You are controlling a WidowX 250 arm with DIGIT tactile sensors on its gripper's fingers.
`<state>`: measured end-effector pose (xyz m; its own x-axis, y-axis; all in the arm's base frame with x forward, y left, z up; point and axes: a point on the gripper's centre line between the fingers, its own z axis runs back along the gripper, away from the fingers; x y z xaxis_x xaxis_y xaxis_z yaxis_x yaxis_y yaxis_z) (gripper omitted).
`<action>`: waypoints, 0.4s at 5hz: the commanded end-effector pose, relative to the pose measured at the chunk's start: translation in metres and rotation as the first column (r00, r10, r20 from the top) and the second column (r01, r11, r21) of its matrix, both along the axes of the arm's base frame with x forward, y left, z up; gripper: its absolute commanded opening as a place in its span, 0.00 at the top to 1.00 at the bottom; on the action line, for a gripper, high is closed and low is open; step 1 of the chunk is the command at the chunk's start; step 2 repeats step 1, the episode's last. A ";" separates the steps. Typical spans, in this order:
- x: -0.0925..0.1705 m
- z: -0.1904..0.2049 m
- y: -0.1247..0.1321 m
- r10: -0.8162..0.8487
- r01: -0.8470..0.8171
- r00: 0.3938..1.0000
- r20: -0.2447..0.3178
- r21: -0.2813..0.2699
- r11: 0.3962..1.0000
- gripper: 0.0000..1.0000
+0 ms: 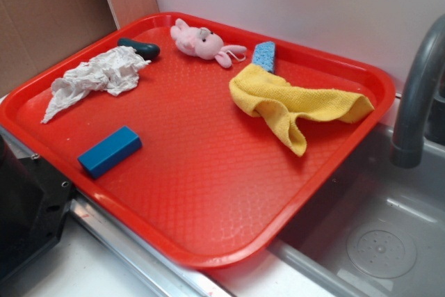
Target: Grab the rock.
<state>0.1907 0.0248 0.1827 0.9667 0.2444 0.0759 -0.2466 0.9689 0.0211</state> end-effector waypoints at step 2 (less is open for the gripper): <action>0.003 0.008 -0.004 0.016 -0.016 1.000 0.024 -0.019 1.000 1.00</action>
